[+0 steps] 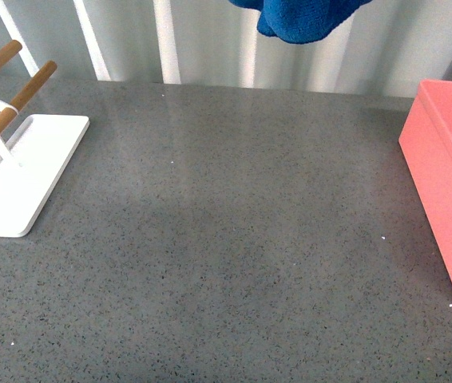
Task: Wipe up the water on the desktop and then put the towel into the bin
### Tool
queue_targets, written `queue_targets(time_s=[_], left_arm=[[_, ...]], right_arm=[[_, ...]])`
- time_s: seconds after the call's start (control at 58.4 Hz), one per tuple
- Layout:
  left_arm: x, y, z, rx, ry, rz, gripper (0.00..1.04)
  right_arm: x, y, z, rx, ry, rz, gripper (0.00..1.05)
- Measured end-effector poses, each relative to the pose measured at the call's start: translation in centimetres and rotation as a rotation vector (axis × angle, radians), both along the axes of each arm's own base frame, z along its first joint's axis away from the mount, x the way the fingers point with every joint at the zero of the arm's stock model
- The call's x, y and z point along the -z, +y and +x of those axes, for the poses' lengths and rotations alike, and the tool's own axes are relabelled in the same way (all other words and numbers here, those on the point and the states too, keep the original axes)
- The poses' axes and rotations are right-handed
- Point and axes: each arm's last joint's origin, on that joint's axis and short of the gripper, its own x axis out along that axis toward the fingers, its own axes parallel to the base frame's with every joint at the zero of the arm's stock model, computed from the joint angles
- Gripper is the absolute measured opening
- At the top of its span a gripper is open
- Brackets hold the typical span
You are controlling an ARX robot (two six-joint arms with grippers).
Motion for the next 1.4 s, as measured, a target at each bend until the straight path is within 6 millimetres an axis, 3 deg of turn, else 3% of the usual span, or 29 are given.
queue_targets(time_s=[0.103,0.377,0.617,0.702,0.805,1.028,1.165,1.405], left_arm=[[0.7,1.1,-0.9,-0.017,-0.007,0.003,1.0],[2.1,2.9,-6.0,0.058,-0.028,0.065,0.98],[0.4,3.9,-10.6,0.117,-0.122,0.117,0.98],[0.9,5.3,-11.9,-0.101,-0.372,0.262,0.84],[2.8,8.1,-14.0,-0.279,-0.531,0.348,0.67],[7.3,10.5,-16.9,-0.282,-0.528,0.411,0.27],[8.6,11.3,-18.2,-0.28,-0.535,0.416,0.04],[10.6,12.3,-20.1,-0.288,-0.54,0.423,0.04]], right_arm=[[0.1,-1.0,-0.6,0.016,0.011,0.004,0.04],[1.5,-3.5,-1.4,0.069,0.064,-0.005,0.04],[2.7,-4.2,-1.0,0.101,0.124,-0.02,0.04],[3.2,-4.2,-0.9,0.112,0.154,-0.03,0.04],[3.8,-4.2,-0.9,0.119,0.194,-0.044,0.04],[4.8,-3.9,-0.9,0.113,0.266,-0.085,0.04],[4.9,-3.9,-0.9,0.119,0.277,-0.096,0.04],[5.0,-3.8,-1.0,0.115,0.286,-0.103,0.04]])
